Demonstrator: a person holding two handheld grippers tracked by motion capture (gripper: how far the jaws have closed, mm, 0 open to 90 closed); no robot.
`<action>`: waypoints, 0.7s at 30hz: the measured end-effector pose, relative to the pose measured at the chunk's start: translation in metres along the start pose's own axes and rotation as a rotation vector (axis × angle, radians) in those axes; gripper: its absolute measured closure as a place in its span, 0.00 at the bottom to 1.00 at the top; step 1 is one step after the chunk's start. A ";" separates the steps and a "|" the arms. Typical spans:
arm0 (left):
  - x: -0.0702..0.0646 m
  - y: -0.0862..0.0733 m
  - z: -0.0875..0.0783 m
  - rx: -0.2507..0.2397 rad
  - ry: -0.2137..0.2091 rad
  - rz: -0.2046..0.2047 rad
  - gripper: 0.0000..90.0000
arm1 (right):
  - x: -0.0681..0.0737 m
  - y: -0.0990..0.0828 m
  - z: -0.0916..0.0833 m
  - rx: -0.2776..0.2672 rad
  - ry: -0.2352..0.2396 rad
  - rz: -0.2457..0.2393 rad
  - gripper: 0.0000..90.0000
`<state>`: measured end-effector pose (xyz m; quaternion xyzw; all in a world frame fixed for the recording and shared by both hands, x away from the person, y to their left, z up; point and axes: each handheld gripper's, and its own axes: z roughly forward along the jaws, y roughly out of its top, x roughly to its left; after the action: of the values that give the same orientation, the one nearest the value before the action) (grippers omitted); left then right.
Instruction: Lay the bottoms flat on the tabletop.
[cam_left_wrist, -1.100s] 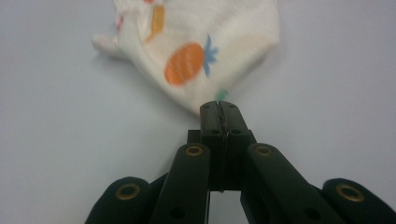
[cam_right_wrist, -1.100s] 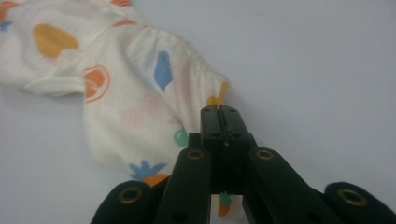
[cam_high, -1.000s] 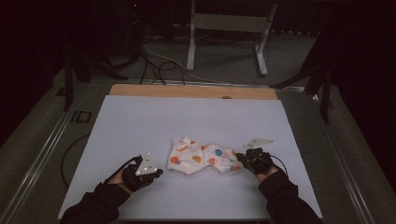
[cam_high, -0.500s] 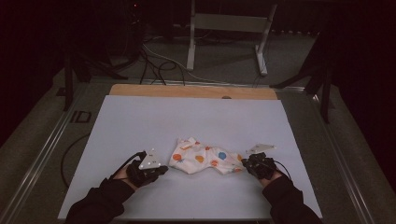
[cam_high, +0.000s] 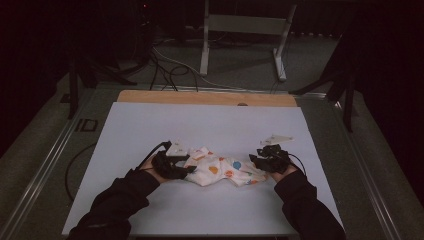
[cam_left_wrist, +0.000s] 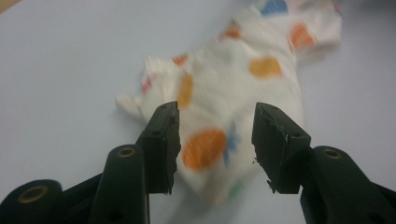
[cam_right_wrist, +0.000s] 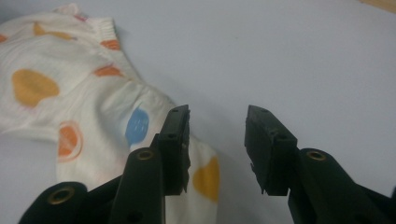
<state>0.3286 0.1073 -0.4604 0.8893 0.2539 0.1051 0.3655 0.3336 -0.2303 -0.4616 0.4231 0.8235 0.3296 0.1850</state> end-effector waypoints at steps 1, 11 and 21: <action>0.000 0.000 0.000 0.000 0.000 0.000 0.58 | 0.000 0.000 0.000 0.000 0.000 0.000 0.67; 0.030 0.026 0.054 0.055 0.019 -0.082 0.58 | -0.004 -0.006 0.029 0.062 0.009 0.045 0.68; 0.034 0.013 0.084 0.121 0.022 -0.116 0.58 | 0.001 -0.018 0.035 0.124 0.063 0.036 0.68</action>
<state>0.3940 0.0674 -0.5113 0.8923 0.3152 0.0781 0.3135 0.3431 -0.2230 -0.4995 0.4381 0.8399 0.2944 0.1263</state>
